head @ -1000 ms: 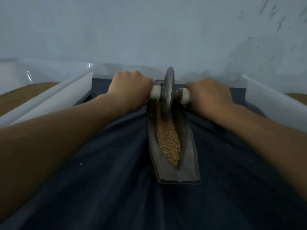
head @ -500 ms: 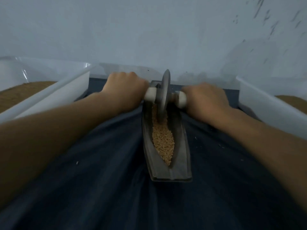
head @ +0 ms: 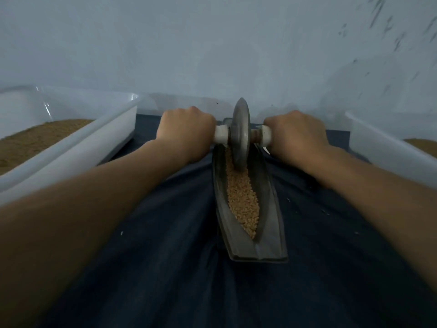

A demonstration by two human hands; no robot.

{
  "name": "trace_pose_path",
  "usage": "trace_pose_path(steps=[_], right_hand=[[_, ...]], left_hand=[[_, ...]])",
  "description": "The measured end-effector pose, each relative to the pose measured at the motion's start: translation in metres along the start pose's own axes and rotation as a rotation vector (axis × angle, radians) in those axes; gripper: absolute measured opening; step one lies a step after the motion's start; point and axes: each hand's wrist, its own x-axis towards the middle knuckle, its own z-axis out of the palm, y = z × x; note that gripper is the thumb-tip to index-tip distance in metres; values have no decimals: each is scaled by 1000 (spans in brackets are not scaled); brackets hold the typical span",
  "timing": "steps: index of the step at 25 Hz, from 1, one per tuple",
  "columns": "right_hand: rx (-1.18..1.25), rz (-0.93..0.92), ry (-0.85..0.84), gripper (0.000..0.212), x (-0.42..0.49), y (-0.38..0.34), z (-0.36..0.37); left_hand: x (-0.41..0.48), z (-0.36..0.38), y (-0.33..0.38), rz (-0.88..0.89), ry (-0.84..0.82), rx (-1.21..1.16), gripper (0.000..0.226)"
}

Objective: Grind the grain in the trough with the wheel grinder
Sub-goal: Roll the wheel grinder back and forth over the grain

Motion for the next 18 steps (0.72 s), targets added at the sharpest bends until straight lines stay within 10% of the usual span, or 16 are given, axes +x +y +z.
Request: trace_pose_path(steps=[5, 12, 18], right_hand=[[-91, -191, 320, 17, -73, 19, 4], [3, 59, 7, 14, 1, -5, 5], [-140, -135, 301, 21, -65, 11, 4]], left_hand=[[-62, 4, -19, 210, 291, -55, 22], [14, -5, 1, 14, -42, -18, 19], [-57, 8, -20, 200, 181, -22, 23]])
